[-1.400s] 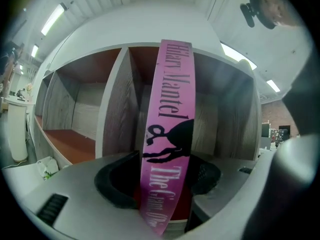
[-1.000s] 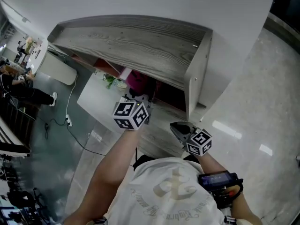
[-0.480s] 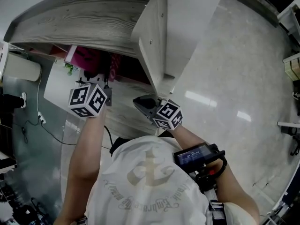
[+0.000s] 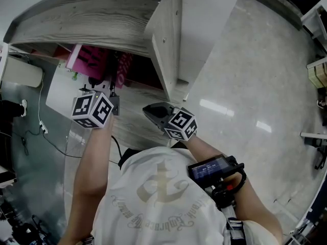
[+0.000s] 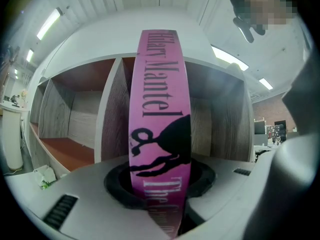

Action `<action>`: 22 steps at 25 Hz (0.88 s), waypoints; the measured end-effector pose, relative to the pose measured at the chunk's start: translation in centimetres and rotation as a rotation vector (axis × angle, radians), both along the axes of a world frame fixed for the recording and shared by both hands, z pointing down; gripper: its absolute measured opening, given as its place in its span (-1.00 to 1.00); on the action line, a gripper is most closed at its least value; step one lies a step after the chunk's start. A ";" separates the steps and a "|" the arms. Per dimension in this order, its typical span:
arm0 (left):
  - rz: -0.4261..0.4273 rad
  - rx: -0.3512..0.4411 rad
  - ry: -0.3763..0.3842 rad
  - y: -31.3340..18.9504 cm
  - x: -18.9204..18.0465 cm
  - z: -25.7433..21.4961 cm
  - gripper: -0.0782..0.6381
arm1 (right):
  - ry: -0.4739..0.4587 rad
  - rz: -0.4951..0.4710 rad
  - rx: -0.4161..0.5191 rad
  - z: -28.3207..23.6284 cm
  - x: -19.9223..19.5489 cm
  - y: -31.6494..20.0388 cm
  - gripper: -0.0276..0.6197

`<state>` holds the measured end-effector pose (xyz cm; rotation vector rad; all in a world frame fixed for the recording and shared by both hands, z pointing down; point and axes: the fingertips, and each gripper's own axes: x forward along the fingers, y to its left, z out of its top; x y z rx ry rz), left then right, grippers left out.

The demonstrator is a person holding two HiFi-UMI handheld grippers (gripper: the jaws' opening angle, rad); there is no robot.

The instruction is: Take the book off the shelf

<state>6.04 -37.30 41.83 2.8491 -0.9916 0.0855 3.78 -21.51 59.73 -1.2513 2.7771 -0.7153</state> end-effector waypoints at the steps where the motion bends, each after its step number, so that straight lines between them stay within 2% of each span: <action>1: 0.001 -0.001 0.000 0.1 0.0 0.0 -0.34 | 0.000 0.000 0.000 0.0 0.0 0.0 -0.90; 13: 0.012 -0.023 -0.003 1.1 -0.6 0.4 -0.34 | 0.004 -0.010 -0.001 0.0 -0.3 0.6 -0.90; 22: -0.015 -0.032 0.012 2.0 -2.4 0.3 -0.34 | 0.009 -0.043 0.008 -0.7 -1.4 0.3 -0.90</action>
